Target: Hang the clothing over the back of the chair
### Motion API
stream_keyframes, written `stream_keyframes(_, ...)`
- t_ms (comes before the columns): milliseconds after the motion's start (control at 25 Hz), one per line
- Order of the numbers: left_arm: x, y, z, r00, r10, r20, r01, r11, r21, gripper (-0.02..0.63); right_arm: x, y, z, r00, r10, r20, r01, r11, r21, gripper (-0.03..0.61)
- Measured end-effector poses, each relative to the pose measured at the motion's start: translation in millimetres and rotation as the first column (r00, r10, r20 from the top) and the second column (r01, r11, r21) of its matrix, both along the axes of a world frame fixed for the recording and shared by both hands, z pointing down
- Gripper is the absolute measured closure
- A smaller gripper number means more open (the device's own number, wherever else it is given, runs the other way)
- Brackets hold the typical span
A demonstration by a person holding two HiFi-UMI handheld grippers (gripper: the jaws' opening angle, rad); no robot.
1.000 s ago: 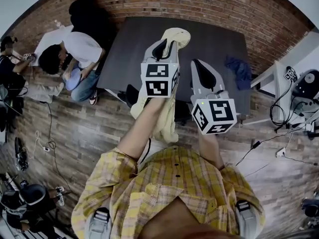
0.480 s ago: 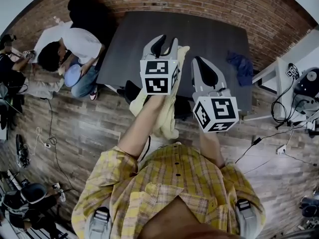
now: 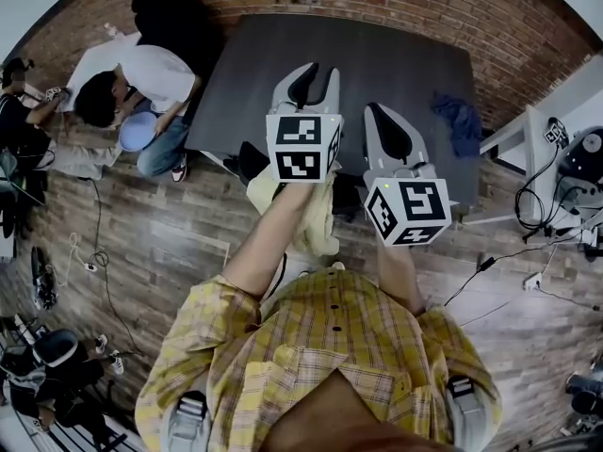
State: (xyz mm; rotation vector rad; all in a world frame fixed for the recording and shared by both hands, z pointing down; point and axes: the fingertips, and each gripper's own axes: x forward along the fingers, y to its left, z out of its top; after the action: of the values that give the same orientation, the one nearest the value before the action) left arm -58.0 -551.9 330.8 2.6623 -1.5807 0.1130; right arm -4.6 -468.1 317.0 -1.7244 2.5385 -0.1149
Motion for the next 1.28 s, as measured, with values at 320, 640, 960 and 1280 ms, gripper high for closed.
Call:
stream_keyframes(320, -1.7, 22.8, -3.2, 1.000, 0.001, 0.032, -0.001, 1.000, 0.015, 0.529, -5.9, 12.1, -1.0, 1.000, -0.013, -0.005, 0.013, 1.000, -0.005, 0.581)
stream_keyframes(640, -6.9, 56.5, -12.8, 1.000, 0.020, -0.002, -0.020, 0.999, 0.028, 0.580, -7.3, 27.6, 1.4, 1.000, -0.023, -0.006, 0.023, 1.000, -0.007, 0.581)
stream_keyframes(960, -16.2, 94.4, -19.2, 1.000, 0.006, -0.013, -0.005, 0.999, 0.052, 0.611, -11.8, 50.3, 0.2, 0.999, -0.034, -0.005, 0.034, 0.999, -0.003, 0.584)
stream_keyframes(1280, -25.4, 126.4, -16.5, 1.000, 0.006, -0.026, -0.004, 0.999, 0.051, 0.612, -21.6, 71.3, 2.1, 0.999, -0.049, -0.012, 0.049, 0.999, 0.001, 0.584)
